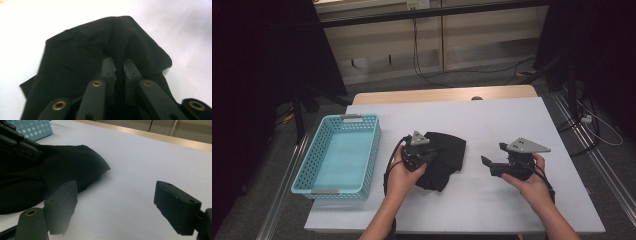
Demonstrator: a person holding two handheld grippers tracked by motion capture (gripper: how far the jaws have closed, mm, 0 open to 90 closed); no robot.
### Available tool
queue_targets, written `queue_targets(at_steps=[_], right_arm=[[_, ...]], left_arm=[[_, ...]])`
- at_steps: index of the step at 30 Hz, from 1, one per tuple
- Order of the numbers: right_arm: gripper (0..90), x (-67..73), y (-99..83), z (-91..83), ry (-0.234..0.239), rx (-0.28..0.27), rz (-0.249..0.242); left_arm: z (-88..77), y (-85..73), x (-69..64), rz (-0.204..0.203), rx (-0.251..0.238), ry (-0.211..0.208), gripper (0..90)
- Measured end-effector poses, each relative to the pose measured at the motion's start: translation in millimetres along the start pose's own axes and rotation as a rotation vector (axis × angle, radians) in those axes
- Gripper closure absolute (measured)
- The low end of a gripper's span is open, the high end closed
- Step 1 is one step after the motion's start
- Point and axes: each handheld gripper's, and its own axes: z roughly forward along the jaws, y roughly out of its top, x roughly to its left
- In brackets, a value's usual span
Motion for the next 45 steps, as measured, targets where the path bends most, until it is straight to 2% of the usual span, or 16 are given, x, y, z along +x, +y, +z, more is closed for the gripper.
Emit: queue_targets(at_steps=[3,6,7,10,19,25,29,30,31,33,35,37,39,40,44,45], right_arm=[[18.2,1.2,0.1,1.3,0.002,0.002,-0.003],[18.3,3.4,-0.3,4.2,0.008,0.010,-0.010],[18.3,4.6,-0.5,5.6,0.011,0.013,-0.011],[18.3,8.7,-0.5,11.8,0.023,0.023,-0.018],[18.5,22.1,5.6,41.6,0.080,0.047,-0.023],[19.8,38.4,7.8,71.4,0.125,0.098,-0.045],[25.5,48.9,8.9,88.4,0.177,0.142,-0.018],[28.7,51.9,8.8,91.7,0.193,0.152,-0.021],[41.5,57.3,6.4,96.9,0.209,0.185,-0.051],[43.7,58.8,5.1,99.5,0.215,0.208,-0.063],[62.2,62.6,5.2,100.2,0.238,0.228,-0.099],[82.7,64.0,4.3,97.5,0.281,0.246,-0.080],[83.9,64.1,4.3,95.0,0.305,0.258,-0.061],[84.7,65.8,3.4,88.0,0.309,0.265,-0.125],[85.4,66.9,2.3,71.1,0.328,0.279,-0.157],[85.5,67.3,-0.1,55.1,0.342,0.279,-0.171]], left_arm=[[-17.5,3.2,8.9,-0.039,-0.040,0.005,82.5],[-42.2,2.7,24.6,-0.111,-0.093,0.021,82.5],[-42.2,2.7,24.6,-0.111,-0.093,0.021,82.5],[-56.1,-2.8,37.8,-0.182,-0.111,0.026,82.5],[-59.7,-7.7,44.6,-0.215,-0.102,0.038,82.4],[-64.6,-9.6,48.6,-0.219,-0.112,0.051,82.3],[-68.0,-10.7,51.6,-0.226,-0.112,0.060,82.2],[-67.7,-11.3,52.0,-0.231,-0.113,0.067,82.2],[-66.6,-13.0,52.9,-0.239,-0.116,0.065,82.2],[-66.4,-13.5,53.3,-0.234,-0.108,0.067,82.2],[-65.8,-13.8,52.3,-0.232,-0.105,0.068,82.1],[-66.5,-13.2,51.6,-0.231,-0.110,0.070,81.9],[-67.0,-12.9,51.1,-0.232,-0.116,0.072,81.7],[-67.9,-12.9,50.8,-0.237,-0.124,0.074,81.6],[-67.6,-14.1,50.9,-0.236,-0.119,0.076,81.3],[-65.9,-15.2,50.7,-0.237,-0.108,0.072,81.3]])
